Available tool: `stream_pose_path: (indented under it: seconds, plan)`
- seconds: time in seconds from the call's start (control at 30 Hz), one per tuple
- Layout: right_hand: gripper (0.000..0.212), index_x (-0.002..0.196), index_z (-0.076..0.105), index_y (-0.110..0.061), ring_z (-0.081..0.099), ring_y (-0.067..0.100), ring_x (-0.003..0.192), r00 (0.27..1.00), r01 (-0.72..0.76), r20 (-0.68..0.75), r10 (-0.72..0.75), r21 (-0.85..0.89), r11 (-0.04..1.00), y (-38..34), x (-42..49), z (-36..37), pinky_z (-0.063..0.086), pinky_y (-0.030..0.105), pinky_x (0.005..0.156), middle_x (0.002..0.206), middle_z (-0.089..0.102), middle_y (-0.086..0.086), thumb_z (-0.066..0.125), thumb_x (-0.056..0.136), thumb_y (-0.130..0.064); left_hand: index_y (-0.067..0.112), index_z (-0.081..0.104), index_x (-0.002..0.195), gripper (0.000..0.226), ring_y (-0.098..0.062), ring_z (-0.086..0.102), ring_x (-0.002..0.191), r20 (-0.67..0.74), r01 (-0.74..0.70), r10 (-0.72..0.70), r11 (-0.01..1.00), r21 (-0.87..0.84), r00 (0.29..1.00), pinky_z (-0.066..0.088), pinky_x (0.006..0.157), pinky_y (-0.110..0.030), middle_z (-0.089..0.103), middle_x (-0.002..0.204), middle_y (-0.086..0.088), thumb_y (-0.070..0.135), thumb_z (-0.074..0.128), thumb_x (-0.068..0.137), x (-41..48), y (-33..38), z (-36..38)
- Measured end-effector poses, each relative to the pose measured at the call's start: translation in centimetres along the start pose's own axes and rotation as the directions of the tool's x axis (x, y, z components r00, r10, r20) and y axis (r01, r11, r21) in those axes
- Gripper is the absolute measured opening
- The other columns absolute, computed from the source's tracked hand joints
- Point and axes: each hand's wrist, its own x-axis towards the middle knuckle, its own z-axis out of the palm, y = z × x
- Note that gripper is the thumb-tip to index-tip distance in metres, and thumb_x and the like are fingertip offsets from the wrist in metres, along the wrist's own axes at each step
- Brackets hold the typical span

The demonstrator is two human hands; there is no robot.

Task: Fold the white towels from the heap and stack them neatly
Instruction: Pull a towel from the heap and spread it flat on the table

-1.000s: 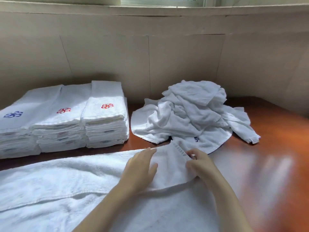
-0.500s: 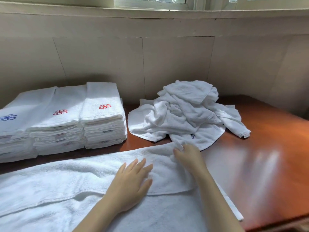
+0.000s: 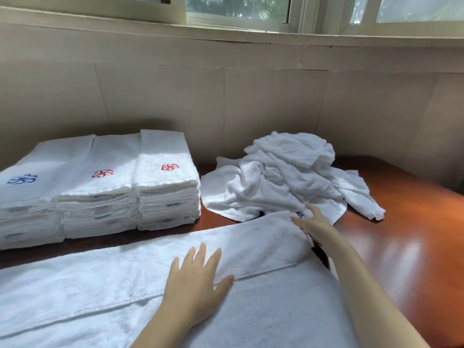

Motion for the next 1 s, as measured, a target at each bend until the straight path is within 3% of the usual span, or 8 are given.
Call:
stream_pose_path:
  seconds: [0.13, 0.23, 0.43, 0.53, 0.67, 0.8, 0.9, 1.0]
  plan:
    - [0.062, 0.137, 0.042, -0.021, 0.050, 0.017, 0.069, 0.997, -0.025, 0.071, 0.040, -0.204, 0.979, -0.2, -0.1, -0.1, 0.038, 0.027, 0.059, 0.087, 0.052, 0.004, 0.062, 0.082, -0.001, 0.043, -0.003, 0.150, 0.073, -0.022, -0.008, 0.148, 0.051, -0.056, 0.056, 0.998, 0.006, 0.997, -0.002, 0.117, -0.049, -0.009, 0.161, -0.002, 0.075, 0.014, 0.087, -0.4, -0.3, 0.0]
    - [0.048, 0.124, 0.056, -0.014, 0.043, 0.014, 0.051, 0.996, -0.085, -0.011, 0.085, -0.047, 0.995, -0.3, -0.3, -0.4, 0.034, 0.024, 0.051, 0.069, 0.049, 0.005, 0.060, 0.081, 0.007, 0.042, 0.000, 0.151, 0.071, -0.021, -0.004, 0.148, 0.052, -0.073, 0.073, 0.997, -0.005, 0.996, 0.001, 0.118, -0.047, -0.005, 0.161, 0.000, 0.072, 0.019, 0.089, -0.6, -0.2, -0.5]
    - [0.045, 0.126, 0.056, -0.010, 0.061, 0.028, 0.075, 0.998, -0.059, -0.031, 0.051, -0.334, 0.941, 0.3, -0.8, -0.8, 0.048, 0.029, 0.059, 0.105, 0.062, 0.013, 0.069, 0.083, -0.006, 0.028, 0.047, 0.122, 0.032, -0.015, 0.048, 0.111, -0.103, -0.129, 0.132, 0.991, 0.031, 0.986, 0.041, 0.081, -0.029, 0.049, 0.117, 0.010, 0.033, 0.041, 0.092, -1.4, -0.5, -3.0]
    - [0.047, 0.136, 0.041, -0.014, 0.057, 0.029, 0.110, 0.994, 0.064, -0.018, -0.107, -0.697, 0.714, 1.2, -1.2, -0.3, 0.045, 0.032, 0.080, 0.128, 0.056, 0.012, 0.058, 0.094, -0.027, 0.024, 0.046, 0.107, 0.020, -0.016, 0.046, 0.102, -0.054, -0.023, 0.024, 0.999, 0.036, 0.998, 0.040, 0.071, -0.029, 0.045, 0.105, 0.008, 0.019, 0.038, 0.090, -2.4, -2.1, -4.2]
    - [0.064, 0.151, 0.011, -0.023, 0.064, 0.025, 0.087, 0.920, 0.035, -0.078, -0.384, -0.959, 0.280, 2.2, -3.4, 0.9, 0.041, 0.030, 0.052, 0.130, 0.046, 0.010, 0.045, 0.096, -0.019, 0.025, 0.039, 0.098, 0.019, -0.017, 0.041, 0.100, 0.020, 0.133, -0.134, 0.990, 0.035, 0.991, 0.033, 0.075, -0.028, 0.039, 0.100, 0.005, 0.010, 0.039, 0.086, -4.9, -6.6, -5.2]
    - [0.060, 0.134, 0.050, -0.005, 0.054, 0.041, 0.093, 0.778, 0.322, 0.046, -0.626, -0.886, 0.335, 0.8, -5.8, 4.9, 0.049, 0.045, 0.074, 0.117, 0.053, 0.024, 0.058, 0.075, 0.004, 0.028, 0.041, 0.100, 0.016, -0.017, 0.036, 0.100, 0.035, 0.307, -0.306, 0.951, -0.022, 0.951, 0.033, 0.081, -0.031, 0.037, 0.103, 0.005, 0.017, 0.040, 0.088, -7.9, -11.4, -5.1]
    - [0.038, 0.126, 0.057, -0.014, 0.049, 0.032, 0.113, 0.765, 0.576, 0.315, -0.562, -0.725, 0.377, -1.5, -9.0, 10.3, 0.042, 0.038, 0.093, 0.128, 0.051, 0.010, 0.058, 0.090, -0.027, 0.025, 0.045, 0.111, 0.021, -0.016, 0.038, 0.099, -0.106, 0.299, -0.304, 0.952, -0.064, 0.947, 0.037, 0.079, -0.030, 0.042, 0.108, 0.006, 0.018, 0.039, 0.092, -8.7, -12.4, -3.9]
    - [0.031, 0.114, 0.065, -0.022, 0.054, 0.025, 0.111, 0.552, 0.822, 0.592, -0.587, -0.506, 0.263, -1.7, -12.9, 15.2, 0.044, 0.036, 0.091, 0.120, 0.058, 0.000, 0.061, 0.088, -0.040, 0.022, 0.050, 0.112, 0.020, -0.014, 0.041, 0.102, -0.240, 0.260, -0.276, 0.961, -0.095, 0.931, 0.043, 0.072, -0.029, 0.048, 0.110, 0.007, 0.019, 0.039, 0.096, -8.9, -12.3, -3.0]
